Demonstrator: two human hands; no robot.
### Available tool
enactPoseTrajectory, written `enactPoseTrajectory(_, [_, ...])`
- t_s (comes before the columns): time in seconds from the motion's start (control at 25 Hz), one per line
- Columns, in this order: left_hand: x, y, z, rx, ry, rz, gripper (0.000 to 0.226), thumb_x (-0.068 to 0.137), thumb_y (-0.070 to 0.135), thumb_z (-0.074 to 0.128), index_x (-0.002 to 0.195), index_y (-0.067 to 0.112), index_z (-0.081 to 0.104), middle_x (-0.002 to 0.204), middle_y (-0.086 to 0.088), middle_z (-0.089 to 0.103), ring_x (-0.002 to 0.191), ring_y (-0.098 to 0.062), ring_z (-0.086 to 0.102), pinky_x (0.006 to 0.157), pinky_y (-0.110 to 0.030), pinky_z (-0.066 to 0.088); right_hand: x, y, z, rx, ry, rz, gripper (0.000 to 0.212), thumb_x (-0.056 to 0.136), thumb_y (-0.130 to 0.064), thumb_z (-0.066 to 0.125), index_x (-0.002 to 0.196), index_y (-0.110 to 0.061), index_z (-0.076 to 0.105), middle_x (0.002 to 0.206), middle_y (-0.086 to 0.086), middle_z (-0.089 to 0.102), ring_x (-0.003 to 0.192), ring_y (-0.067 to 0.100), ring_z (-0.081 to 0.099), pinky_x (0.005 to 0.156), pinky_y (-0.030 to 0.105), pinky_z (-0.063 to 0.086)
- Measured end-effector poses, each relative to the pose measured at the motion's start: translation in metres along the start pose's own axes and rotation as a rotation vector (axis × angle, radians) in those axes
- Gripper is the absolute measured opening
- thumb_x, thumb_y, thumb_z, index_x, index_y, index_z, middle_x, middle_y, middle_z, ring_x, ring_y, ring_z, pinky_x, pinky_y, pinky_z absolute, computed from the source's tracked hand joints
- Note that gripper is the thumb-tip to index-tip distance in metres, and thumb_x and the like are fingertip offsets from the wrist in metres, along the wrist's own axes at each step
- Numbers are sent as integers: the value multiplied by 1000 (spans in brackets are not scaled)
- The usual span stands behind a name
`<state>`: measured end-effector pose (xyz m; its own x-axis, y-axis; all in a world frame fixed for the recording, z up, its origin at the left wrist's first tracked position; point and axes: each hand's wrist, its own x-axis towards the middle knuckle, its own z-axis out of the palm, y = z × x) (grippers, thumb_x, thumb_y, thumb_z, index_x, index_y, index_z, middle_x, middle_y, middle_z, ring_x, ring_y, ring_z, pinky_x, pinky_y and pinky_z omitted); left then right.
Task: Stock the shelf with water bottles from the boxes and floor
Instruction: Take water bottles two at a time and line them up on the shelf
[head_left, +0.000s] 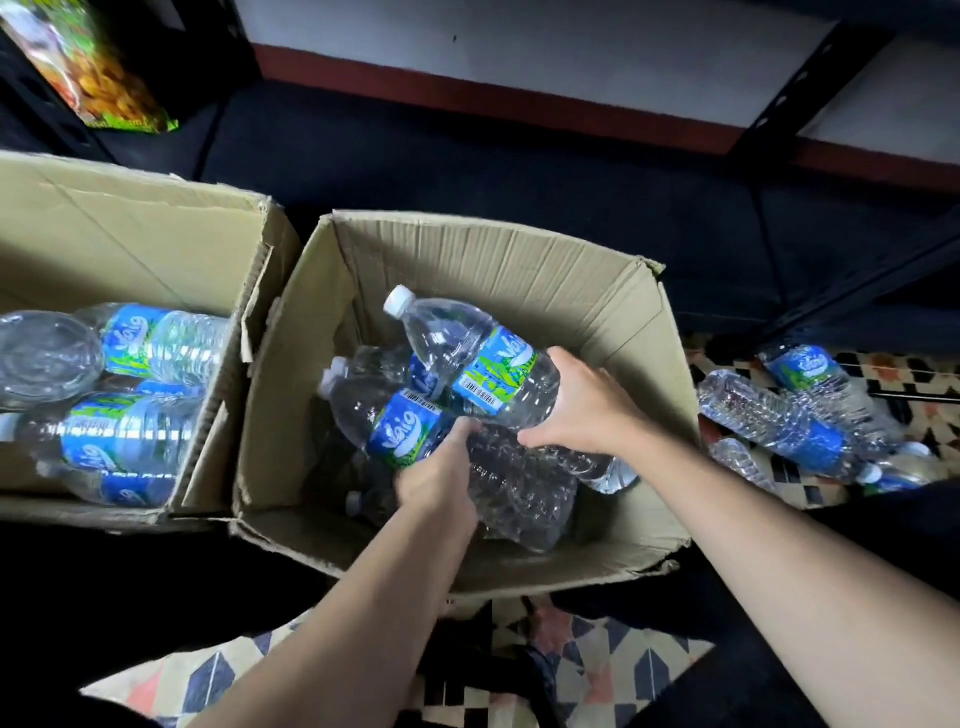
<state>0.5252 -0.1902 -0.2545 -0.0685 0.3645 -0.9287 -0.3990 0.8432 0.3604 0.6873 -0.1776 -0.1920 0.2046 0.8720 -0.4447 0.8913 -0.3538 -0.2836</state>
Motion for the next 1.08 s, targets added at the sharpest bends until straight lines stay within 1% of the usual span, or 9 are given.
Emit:
enactPoseTrajectory(0.04, [-11,6,-3,34,-36,13,67,40,37,91,97,12,66,90,-7,76,73,-21,73,60,-34,60,-6,-1,-8,53,30,28,94,54,-47,86,133,-23,41,131,-2,60,121,24,56,97,38,47])
enactPoseTrajectory(0.12, [-40,22,-4,107,-165,-34,68,55,42,83,112,9,64,103,-12,73,86,-28,72,69,-38,60,-18,-4,-25,173,102,66,89,54,-46,88,128,-21,45,124,-3,61,116,22,57,94,36,49])
enactPoseTrajectory(0.16, [-52,27,-3,142,-244,-52,59,67,44,77,112,8,63,99,-12,72,83,-28,72,69,-37,59,-24,-5,-34,233,146,70,81,52,-47,87,120,-23,48,116,-5,62,110,20,59,89,36,50])
enactPoseTrajectory(0.24, [-77,35,1,178,-334,-123,32,84,38,65,90,7,63,67,-9,70,53,-22,68,54,-27,55,-38,-6,-52,356,232,73,76,52,-45,88,114,-27,49,109,-11,61,101,14,60,85,32,50])
enactPoseTrajectory(0.32, [-109,40,10,215,-405,-144,29,86,38,62,78,10,61,52,-6,65,39,-19,63,47,-25,53,-53,-4,-70,419,311,73,73,54,-40,89,114,-30,51,106,-15,61,98,10,59,81,27,46])
enactPoseTrajectory(0.52, [-159,39,39,211,-547,-120,22,78,31,70,80,10,66,68,-10,70,53,-23,66,56,-31,56,-82,9,-115,419,430,59,81,44,-47,87,117,-33,53,103,-18,66,97,6,64,86,29,52])
enactPoseTrajectory(0.6, [-164,33,51,258,-365,172,41,61,33,84,93,12,69,78,-6,75,61,-22,70,62,-39,61,-96,15,-132,393,467,39,83,45,-46,87,119,-34,53,103,-20,67,97,3,63,85,26,51])
enactPoseTrajectory(0.72, [-175,39,62,570,-84,739,72,37,58,84,99,29,61,82,10,71,79,-17,69,76,-34,57,-115,20,-151,447,538,12,80,46,-43,89,117,-34,54,102,-20,68,96,0,64,87,27,52])
enactPoseTrajectory(1.08, [-240,102,115,362,-125,1189,70,50,54,87,105,27,52,94,15,66,92,-11,64,83,-31,51,-122,11,-211,720,877,-57,72,49,-34,94,110,-33,57,92,-23,70,84,-13,64,78,17,50])
